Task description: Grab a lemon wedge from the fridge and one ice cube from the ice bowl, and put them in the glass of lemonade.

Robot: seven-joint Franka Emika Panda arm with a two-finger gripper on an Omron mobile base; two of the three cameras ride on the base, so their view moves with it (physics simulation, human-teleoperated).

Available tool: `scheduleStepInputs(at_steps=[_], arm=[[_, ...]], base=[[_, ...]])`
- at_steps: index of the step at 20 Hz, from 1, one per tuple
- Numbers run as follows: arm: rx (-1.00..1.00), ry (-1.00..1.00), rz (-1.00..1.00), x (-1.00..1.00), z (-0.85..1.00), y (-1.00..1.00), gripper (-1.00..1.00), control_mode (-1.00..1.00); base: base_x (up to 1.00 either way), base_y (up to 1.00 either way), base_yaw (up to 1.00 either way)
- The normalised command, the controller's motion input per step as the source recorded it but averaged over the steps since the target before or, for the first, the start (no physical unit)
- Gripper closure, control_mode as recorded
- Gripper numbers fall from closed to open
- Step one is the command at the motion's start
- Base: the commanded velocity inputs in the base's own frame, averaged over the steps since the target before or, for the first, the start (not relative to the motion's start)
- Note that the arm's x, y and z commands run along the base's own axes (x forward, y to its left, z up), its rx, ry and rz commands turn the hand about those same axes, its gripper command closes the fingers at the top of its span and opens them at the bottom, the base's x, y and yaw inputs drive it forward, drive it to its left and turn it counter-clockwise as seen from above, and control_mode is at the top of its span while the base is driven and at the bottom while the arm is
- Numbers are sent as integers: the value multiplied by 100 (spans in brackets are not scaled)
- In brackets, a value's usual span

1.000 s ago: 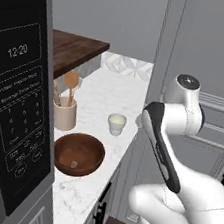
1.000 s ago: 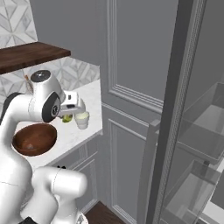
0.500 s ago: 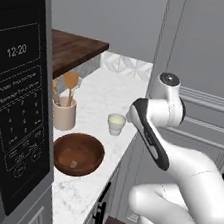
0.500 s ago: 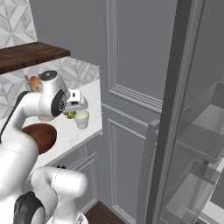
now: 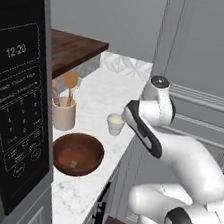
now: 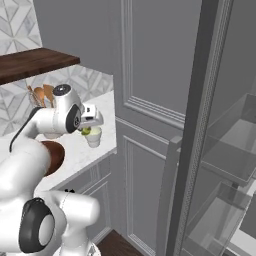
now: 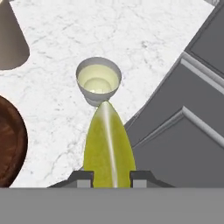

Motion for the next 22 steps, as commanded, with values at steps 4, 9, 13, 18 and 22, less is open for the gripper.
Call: scheduleStepInputs(at_steps=[4,9,13,18,22], arm=[[-1,0,-13,71,0,18,100,-100],[1,-1,-9,54,-3,0,100,-100],[4,-3,-1,6,-2,0,100,-100],[6,-2,3,-1,-5,1,100,-100],[30,0,4,-1,-36,0,100,-100]], base=[[0,0,0],[0,0,0],[0,0,0],[0,0,0],[0,0,0]])
